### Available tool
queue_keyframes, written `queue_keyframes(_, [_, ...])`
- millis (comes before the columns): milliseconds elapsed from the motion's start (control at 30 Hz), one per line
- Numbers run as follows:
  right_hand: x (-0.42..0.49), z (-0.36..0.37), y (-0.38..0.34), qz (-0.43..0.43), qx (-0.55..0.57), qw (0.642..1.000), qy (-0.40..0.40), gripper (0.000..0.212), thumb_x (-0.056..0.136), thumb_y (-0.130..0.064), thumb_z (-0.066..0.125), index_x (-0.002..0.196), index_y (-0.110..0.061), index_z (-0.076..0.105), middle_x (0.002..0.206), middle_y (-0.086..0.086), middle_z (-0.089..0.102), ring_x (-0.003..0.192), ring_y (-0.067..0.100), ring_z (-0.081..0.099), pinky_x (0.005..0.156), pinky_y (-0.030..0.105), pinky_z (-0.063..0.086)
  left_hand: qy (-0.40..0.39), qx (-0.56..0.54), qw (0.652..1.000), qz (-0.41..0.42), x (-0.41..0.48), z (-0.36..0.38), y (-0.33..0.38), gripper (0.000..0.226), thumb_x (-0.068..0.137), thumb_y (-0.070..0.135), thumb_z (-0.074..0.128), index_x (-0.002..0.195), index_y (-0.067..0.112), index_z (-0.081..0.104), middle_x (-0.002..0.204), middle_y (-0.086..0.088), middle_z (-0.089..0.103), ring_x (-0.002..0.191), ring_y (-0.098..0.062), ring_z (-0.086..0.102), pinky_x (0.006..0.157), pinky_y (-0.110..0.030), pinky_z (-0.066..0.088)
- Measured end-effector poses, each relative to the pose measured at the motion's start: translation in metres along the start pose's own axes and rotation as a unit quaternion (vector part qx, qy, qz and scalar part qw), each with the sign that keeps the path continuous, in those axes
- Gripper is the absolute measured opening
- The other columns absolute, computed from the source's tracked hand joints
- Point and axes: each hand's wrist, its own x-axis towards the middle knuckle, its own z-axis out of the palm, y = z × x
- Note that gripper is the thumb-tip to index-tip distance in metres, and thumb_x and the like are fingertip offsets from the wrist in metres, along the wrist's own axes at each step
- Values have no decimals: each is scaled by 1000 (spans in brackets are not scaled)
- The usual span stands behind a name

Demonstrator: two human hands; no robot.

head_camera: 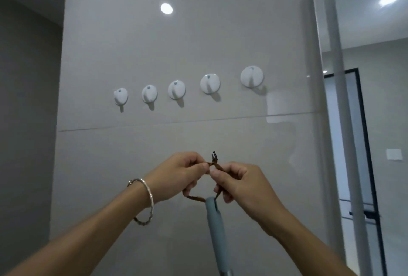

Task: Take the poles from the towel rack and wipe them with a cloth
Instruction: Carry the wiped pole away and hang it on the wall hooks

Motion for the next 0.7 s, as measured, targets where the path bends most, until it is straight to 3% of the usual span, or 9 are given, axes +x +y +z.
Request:
queue_keyframes(200, [58,-51,-25,-49,-89,992,69,18,93,-21,61,82,-11,70,57,-3,62,47,7,51,49,19,46,-6,-193,980,40,62,7,31,15,94,10,50,79,9,51,55,0,46,47,-13,44,46,-24,45])
queue_keyframes(300, [91,-74,-43,-79,-150,979,113,19,93,-23,61,79,-13,68,56,-4,61,46,7,50,48,20,46,5,-219,973,69,95,10,52,14,95,10,50,80,10,50,60,-2,48,47,-15,49,53,-30,54])
queue_keyframes(500, [145,-105,-75,-124,-244,942,193,19,90,-19,65,71,-15,63,59,-1,61,48,10,51,54,25,47,115,-116,980,117,161,8,82,19,97,18,46,78,16,49,66,-2,50,47,-9,53,48,-25,53])
queue_keyframes(600, [170,-115,-85,-170,-295,908,246,18,89,-21,65,71,-20,60,63,-4,58,58,12,53,63,31,46,199,-41,966,160,188,4,97,15,97,25,45,86,17,51,74,-6,58,61,-19,56,57,-29,51])
queue_keyframes(700, [182,-123,-84,-178,-308,892,278,16,90,-23,63,75,-21,59,68,-2,60,68,19,57,65,32,48,234,39,953,189,201,6,108,10,97,25,44,91,19,50,93,-6,58,80,-25,57,65,-29,44])
